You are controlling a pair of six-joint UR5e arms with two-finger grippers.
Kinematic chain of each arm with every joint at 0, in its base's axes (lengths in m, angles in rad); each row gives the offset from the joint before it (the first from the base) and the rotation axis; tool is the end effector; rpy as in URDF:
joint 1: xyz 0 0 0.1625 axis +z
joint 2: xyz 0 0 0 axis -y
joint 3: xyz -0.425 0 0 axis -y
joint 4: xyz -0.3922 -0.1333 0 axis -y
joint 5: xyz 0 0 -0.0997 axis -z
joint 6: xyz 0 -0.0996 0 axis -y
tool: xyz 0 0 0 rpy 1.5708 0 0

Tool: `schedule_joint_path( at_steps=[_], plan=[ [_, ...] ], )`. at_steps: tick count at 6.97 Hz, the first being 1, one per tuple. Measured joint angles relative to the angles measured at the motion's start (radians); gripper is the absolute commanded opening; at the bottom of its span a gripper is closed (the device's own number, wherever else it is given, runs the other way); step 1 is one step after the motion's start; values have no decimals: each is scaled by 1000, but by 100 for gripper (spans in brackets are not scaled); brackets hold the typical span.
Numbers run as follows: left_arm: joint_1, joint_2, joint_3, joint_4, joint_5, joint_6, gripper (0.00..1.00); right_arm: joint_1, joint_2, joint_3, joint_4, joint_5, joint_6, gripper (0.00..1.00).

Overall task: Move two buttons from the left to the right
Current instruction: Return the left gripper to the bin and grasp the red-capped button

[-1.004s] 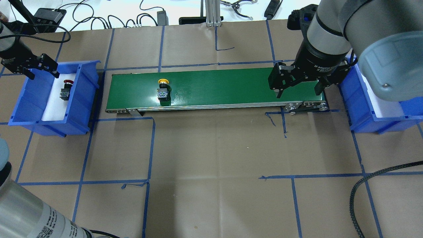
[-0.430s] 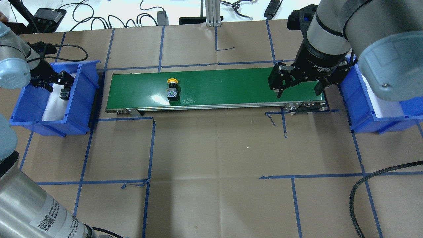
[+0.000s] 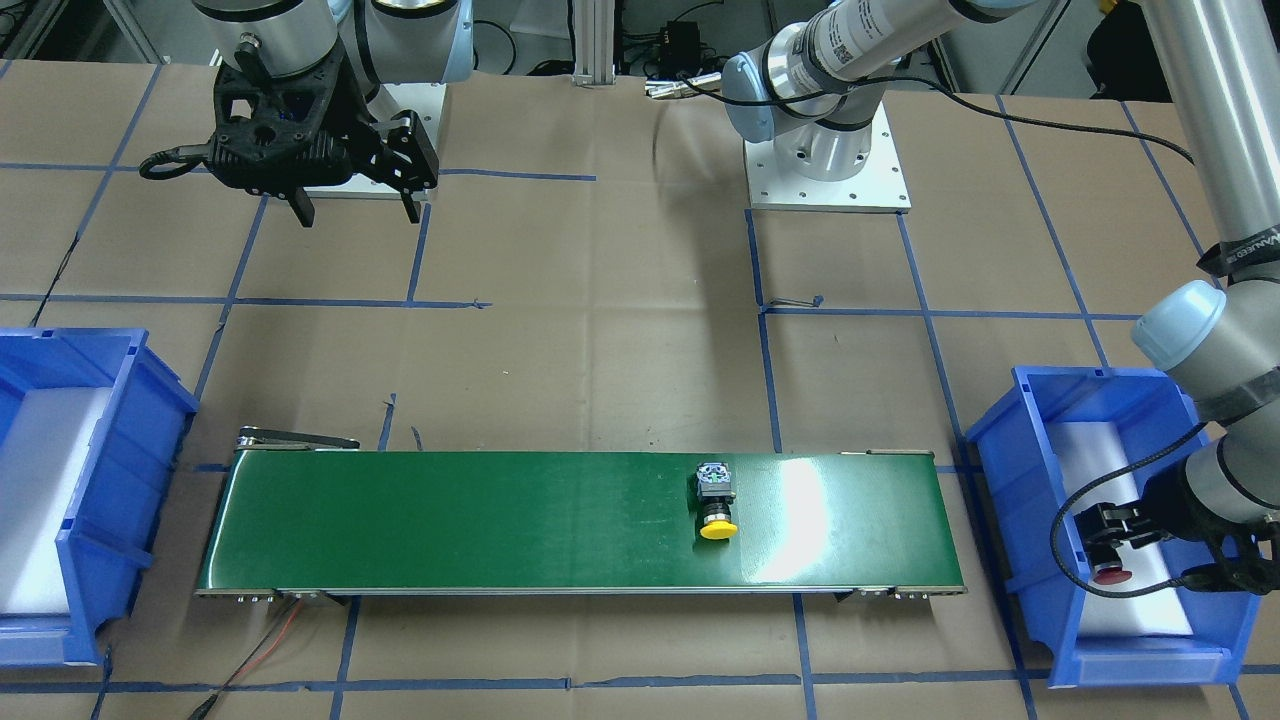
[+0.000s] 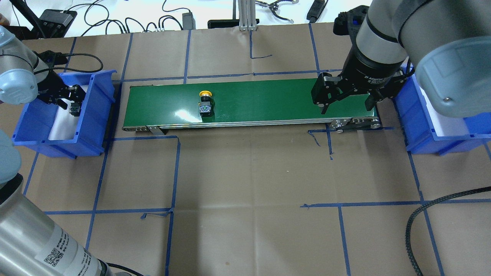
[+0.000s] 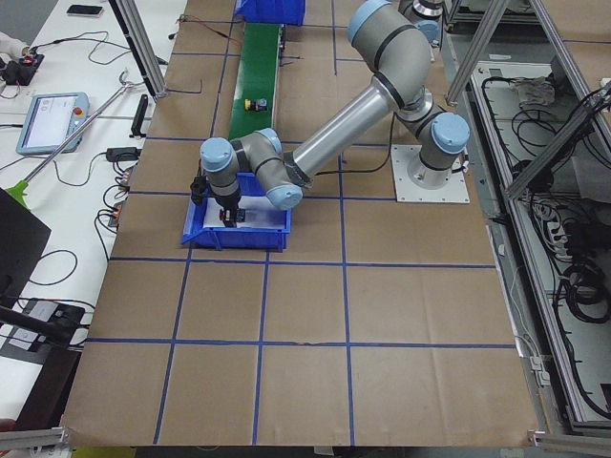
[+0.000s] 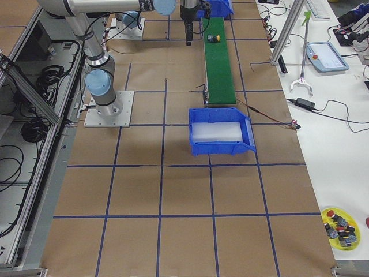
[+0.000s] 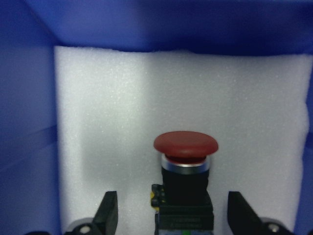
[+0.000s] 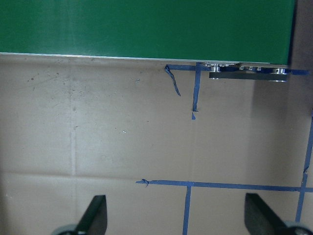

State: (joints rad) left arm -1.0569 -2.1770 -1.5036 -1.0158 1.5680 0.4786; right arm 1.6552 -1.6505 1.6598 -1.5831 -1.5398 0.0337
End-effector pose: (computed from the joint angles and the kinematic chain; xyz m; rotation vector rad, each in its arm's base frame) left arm 0.2180 -0.6578 0.2125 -0.0553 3.1359 -0.0241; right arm 0.1745 -0.4452 0.4833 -0.0789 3.1095 -0.0018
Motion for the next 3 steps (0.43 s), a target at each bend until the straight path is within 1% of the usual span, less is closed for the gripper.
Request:
schedule_joint_path(
  at_steps=[2,3],
  plan=[
    [0,15,17,-24,0,-18,5,-1,0,0,0,1,0,100],
    [1,41,35,-67,1,-17,5,-1,0,0,0,1,0,100]
  ],
)
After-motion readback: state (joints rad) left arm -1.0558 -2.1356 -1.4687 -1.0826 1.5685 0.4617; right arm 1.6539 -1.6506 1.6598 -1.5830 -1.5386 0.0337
